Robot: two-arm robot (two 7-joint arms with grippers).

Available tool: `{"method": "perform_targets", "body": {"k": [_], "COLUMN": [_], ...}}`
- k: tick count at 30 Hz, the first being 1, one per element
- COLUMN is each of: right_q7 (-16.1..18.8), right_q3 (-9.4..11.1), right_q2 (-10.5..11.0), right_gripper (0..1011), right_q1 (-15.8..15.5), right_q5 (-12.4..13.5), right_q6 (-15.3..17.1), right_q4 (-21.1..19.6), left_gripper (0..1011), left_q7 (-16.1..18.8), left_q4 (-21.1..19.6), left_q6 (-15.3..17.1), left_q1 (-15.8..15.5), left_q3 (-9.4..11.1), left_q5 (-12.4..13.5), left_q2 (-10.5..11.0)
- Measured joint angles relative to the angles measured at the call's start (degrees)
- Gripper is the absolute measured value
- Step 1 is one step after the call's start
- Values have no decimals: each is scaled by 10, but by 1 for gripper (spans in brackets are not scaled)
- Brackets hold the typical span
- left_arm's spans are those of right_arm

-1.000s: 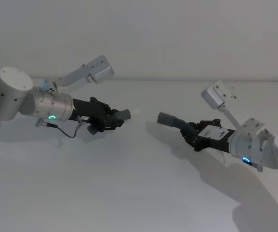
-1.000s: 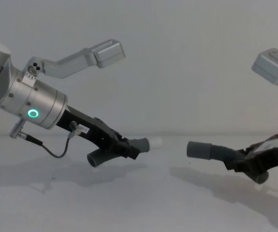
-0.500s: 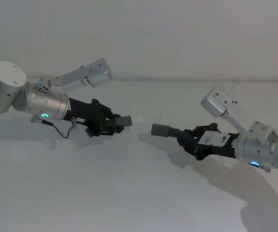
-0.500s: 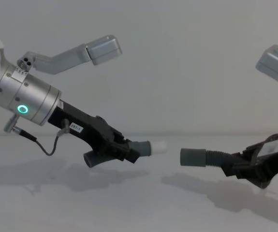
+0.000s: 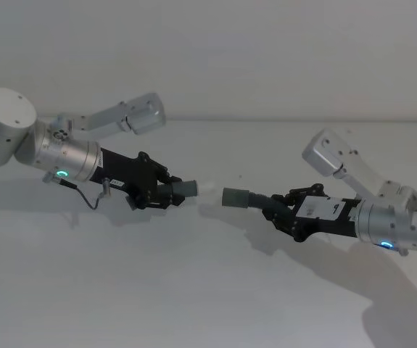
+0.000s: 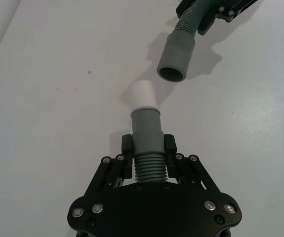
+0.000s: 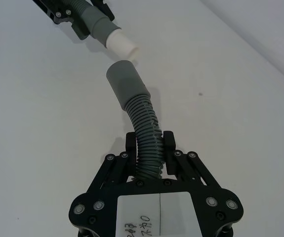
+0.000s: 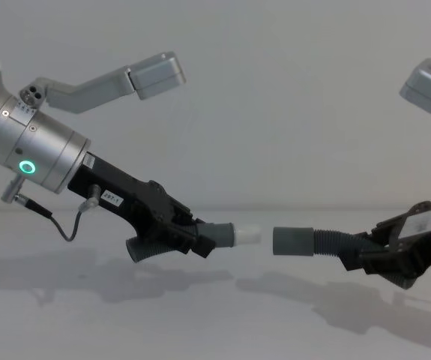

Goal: Use both hands to pick up one end of the pipe from the table, align the ends, and insert them.

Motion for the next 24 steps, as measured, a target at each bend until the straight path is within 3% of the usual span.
{"method": "perform_targets", "body": {"k": [24], "right_q7": [6], "right_q3": [-15], "right_q2": [6], "right_gripper": [305], "right_q1": [10], "right_q5": [9], "right_q6": [3], "right_q4": [1], "left_gripper": [366], "left_q7": [-18], "left_q4": [6], "left_q6": [-12], "left_q1": [-6], "left_q3": [12], "left_q5": [-14], "left_q2": [-1]}}
